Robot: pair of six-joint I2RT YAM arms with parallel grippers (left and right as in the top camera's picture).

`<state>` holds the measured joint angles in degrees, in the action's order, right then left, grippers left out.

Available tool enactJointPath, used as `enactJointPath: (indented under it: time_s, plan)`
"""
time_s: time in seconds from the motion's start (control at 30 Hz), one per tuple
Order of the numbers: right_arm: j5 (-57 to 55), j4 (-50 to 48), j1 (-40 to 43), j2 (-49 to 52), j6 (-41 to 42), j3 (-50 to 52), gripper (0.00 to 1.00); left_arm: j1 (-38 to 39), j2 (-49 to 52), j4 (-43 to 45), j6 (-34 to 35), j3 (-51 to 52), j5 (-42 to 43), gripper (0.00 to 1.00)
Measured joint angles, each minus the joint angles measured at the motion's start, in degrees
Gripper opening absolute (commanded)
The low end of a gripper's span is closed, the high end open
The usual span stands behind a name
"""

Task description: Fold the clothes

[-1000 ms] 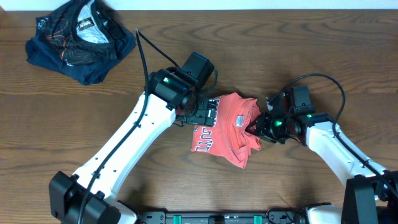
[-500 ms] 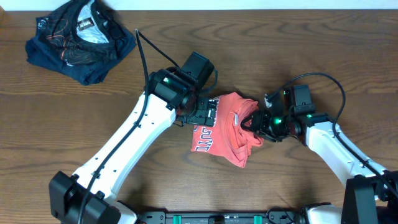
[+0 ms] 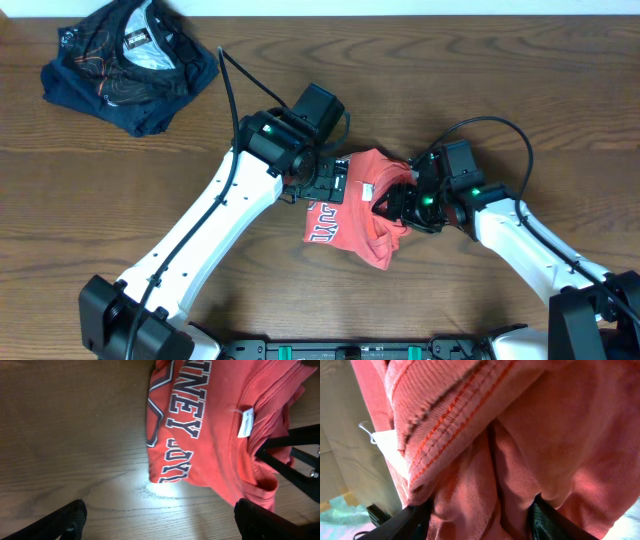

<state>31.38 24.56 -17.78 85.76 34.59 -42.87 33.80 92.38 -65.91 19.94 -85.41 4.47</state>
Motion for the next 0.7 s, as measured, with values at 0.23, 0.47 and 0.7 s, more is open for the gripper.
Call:
enactJointPath:
  time_s: [0.23, 0.47, 0.7]
  plan:
    - [-1.40, -0.33, -1.18, 0.00, 1.75, 0.00, 0.07, 0.00, 0.00, 0.00, 0.00, 0.00, 0.00, 0.96]
    - [-1.44, -0.07, -0.81, 0.00, 2.12, -0.17, 0.02, 0.00, 0.00, -0.02, 0.00, 0.00, 0.00, 0.96]
    - [-1.49, 7.02, -0.76, 0.00, 1.86, -4.87, 0.10, 0.00, 0.00, -0.07, 0.00, 0.00, 0.00, 0.96]
